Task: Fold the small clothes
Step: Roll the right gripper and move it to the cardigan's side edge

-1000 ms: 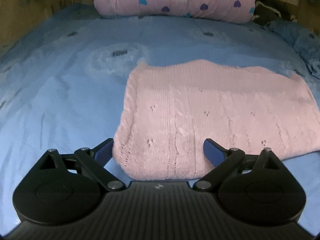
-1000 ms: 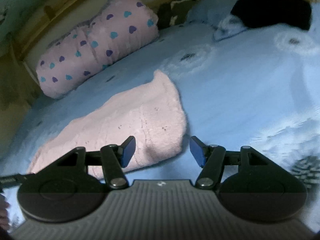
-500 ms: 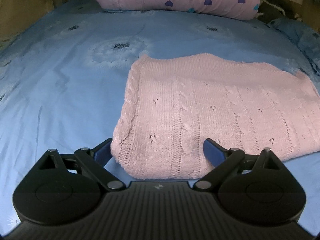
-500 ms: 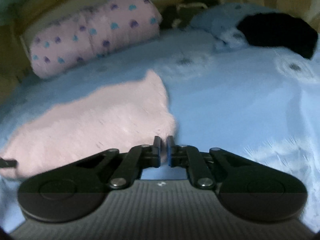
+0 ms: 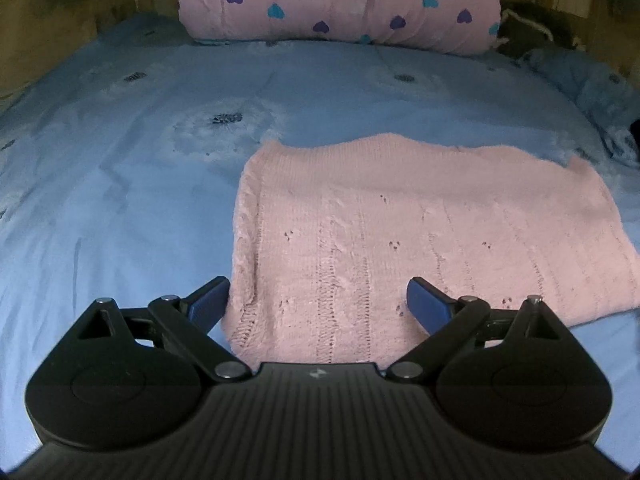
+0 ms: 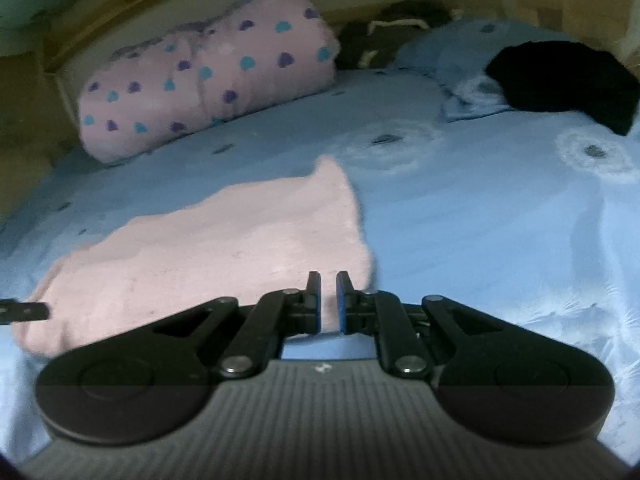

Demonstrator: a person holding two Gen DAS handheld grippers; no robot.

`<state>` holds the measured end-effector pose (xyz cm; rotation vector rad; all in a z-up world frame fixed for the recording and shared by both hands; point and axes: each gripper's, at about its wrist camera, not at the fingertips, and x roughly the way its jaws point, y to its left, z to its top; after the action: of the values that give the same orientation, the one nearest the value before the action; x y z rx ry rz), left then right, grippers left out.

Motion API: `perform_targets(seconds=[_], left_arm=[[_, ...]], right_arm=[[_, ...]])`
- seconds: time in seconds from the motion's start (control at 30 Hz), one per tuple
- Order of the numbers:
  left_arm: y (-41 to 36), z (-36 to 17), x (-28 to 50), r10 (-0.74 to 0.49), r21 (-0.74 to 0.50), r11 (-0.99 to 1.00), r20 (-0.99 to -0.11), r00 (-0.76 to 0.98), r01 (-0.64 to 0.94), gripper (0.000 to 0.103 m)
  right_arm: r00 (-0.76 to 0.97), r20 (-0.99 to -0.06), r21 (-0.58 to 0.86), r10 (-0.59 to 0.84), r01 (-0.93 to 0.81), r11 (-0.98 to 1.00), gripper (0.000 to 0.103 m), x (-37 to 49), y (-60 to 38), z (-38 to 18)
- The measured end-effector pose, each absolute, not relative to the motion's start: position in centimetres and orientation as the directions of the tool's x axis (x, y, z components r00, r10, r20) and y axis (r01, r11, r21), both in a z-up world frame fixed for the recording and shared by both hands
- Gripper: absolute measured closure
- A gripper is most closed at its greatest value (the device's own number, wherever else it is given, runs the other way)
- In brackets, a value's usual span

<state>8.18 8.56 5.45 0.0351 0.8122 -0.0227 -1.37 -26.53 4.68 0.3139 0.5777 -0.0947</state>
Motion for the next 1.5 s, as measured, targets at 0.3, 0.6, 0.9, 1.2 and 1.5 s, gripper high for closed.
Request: perform_targets(seconds=[0.3,0.6,0.9,1.2,1.5], left_arm=[[7.2,4.4,8.2,0.029,0.113,0.991,-0.720,0.693,0.075,0.006],[8.1,3.6,8.1,0.031,0.094,0.994,-0.736,0.676,0.056,0.006],[11.1,3.3,9.3,-0.023,-0.036,0.999,-0.782,0.623,-0.008,0.006],[12.0,3.5,9.3,-0.037,-0.072,0.997,-0.784,0.619,-0.031,0.005],[11.9,3.5,9.5,-0.039,-0.075,0.997,-0.790,0.612,-0.033,0.005]], right_arm=[[0.781,-0.612,0.398,0.120,0.174,0.901,0.081,-0.9,-24.8,3.7],[0.821,-0.552,0.551,0.146,0.227,0.803,0.029,-0.9,-23.8,1.0],[0.889,-0.452,0.692,0.075,0.296,0.658,0.029,2.2,-24.9,-0.8],[0.922,-0.387,0.739,-0.032,0.331,0.587,0.032,3.2,-25.0,-1.9],[0.921,-0.388,0.764,-0.042,0.346,0.544,0.039,4.2,-25.8,-2.0]])
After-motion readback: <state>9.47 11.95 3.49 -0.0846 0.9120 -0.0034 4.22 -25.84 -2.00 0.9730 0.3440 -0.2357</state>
